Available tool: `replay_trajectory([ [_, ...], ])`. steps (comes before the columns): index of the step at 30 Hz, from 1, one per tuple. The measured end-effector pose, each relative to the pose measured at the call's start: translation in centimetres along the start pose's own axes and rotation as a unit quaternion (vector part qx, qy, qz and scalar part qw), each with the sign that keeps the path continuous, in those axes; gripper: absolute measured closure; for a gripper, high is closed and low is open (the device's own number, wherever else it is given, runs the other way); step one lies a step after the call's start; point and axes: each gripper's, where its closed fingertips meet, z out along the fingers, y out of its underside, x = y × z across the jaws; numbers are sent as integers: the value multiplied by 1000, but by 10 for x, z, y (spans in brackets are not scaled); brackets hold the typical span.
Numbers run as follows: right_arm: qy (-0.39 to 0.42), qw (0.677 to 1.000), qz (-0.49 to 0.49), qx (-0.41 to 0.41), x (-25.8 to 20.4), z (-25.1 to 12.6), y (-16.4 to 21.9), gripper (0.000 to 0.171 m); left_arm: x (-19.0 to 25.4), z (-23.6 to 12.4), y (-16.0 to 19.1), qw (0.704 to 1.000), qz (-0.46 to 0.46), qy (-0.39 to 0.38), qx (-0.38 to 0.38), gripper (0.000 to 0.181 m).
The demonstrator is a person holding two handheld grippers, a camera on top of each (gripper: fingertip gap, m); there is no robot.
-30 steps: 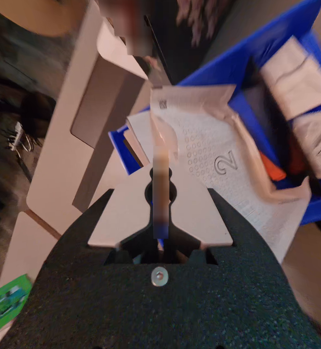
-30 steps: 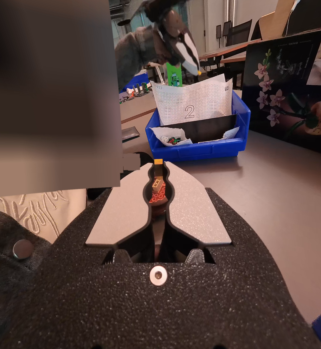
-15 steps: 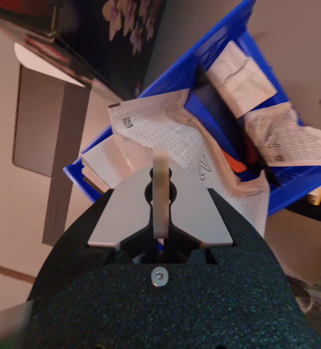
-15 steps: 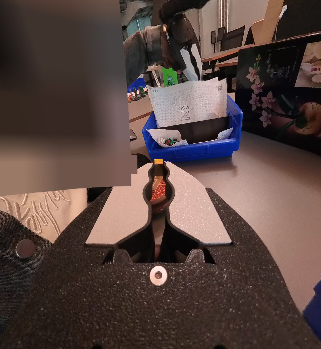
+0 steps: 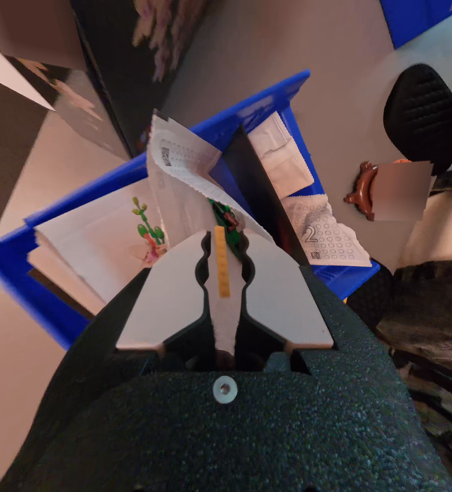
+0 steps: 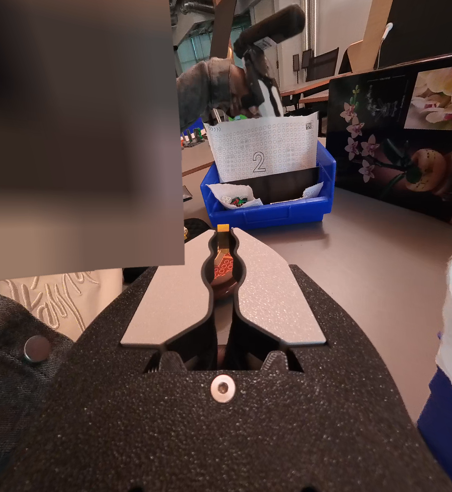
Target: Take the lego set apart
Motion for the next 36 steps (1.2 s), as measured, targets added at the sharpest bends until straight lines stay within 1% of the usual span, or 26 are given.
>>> replay_trajectory([
  [4, -3, 1000, 0, 2, -1, 0, 0, 164, -7, -14, -4, 999, -9, -20, 36, 152],
  [6, -1, 1000, 0, 3, 0, 0, 1, 164, -15, -23, -4, 997, -6, -57, 53, 152],
  [8, -2, 1000, 1, 6, 0, 0, -1, 164, -20, -41, -13, 989, 3, -110, 100, 156],
  [10, -2, 1000, -7, 10, 2, 0, -6, 164, -15, -69, -26, 969, 36, -183, 165, 157],
  [11, -3, 1000, -11, 14, 3, 0, -10, 164, -5, -81, -33, 955, 64, -216, 194, 155],
  [13, -5, 999, -14, 35, 6, 0, -22, 164, 39, -93, -46, 929, 121, -233, 259, 147],
  [15, -16, 997, -8, 71, 7, -1, -39, 164, 104, -82, -58, 911, 166, -192, 326, 144],
  [16, -24, 996, -1, 91, 6, -2, -47, 164, 140, -70, -63, 901, 185, -158, 358, 144],
  [18, -50, 990, 23, 129, 0, -5, -60, 164, 207, -36, -67, 886, 214, -86, 403, 146],
  [20, -80, 984, 46, 153, -9, -6, -67, 164, 257, 5, -65, 879, 222, -30, 421, 146],
  [22, -100, 982, 47, 154, -20, -5, -67, 164, 290, 38, -63, 871, 228, -4, 435, 145],
  [25, -120, 986, 40, 104, -39, 2, -52, 164, 314, 73, -59, 868, 245, 0, 432, 145],
  [27, -131, 987, 36, 89, -50, 4, -46, 164, 330, 86, -53, 869, 255, 35, 424, 151],
  [29, -136, 987, 37, 80, -56, 2, -42, 164, 340, 90, -46, 865, 262, 66, 423, 159],
  [30, -135, 987, 35, 76, -57, 1, -41, 164, 344, 89, -43, 863, 263, 82, 423, 160],
  [31, -133, 988, 32, 74, -59, 1, -40, 164, 348, 89, -40, 863, 264, 98, 419, 157],
  [33, -139, 987, 28, 68, -64, 2, -38, 164, 353, 89, -34, 865, 267, 120, 407, 146],
  [34, -142, 987, 25, 66, -66, 3, -37, 164, 353, 91, -34, 867, 269, 122, 401, 145],
  [35, -146, 987, 22, 62, -67, 5, -36, 164, 354, 92, -34, 867, 272, 125, 398, 150],
  [36, -147, 987, 19, 57, -68, 7, -35, 164, 356, 94, -34, 867, 276, 132, 393, 158],
])
